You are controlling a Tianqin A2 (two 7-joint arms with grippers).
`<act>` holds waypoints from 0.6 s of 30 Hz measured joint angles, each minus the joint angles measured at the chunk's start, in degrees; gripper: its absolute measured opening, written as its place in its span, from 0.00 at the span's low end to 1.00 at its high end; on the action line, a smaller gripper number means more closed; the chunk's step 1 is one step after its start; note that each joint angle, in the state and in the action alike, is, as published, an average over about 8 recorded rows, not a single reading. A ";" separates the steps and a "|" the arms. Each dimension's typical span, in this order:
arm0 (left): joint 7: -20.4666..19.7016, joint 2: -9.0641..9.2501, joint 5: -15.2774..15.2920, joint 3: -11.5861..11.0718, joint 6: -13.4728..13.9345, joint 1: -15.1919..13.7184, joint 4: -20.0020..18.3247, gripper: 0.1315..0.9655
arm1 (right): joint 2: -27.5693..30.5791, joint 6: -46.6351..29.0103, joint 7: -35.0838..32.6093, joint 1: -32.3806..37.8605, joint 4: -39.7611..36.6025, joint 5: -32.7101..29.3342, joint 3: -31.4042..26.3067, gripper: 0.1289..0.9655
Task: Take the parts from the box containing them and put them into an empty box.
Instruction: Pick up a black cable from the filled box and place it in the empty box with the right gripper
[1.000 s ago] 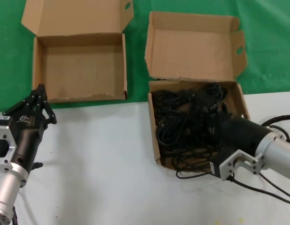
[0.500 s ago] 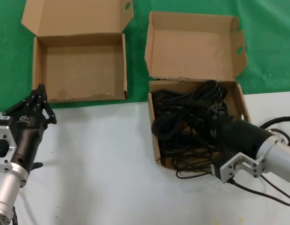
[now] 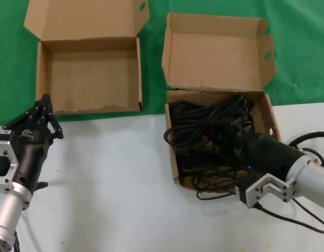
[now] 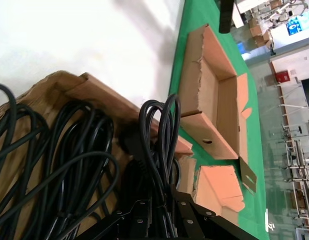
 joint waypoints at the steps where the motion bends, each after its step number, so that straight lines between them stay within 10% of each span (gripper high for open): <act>1: 0.00 0.00 0.00 0.00 0.00 0.00 0.00 0.02 | 0.08 0.03 0.55 -0.12 0.32 -0.24 0.04 0.13; 18: 0.00 0.00 0.00 0.00 0.00 0.00 0.00 0.02 | 1.78 -1.27 14.30 -2.88 11.46 -0.12 3.61 0.09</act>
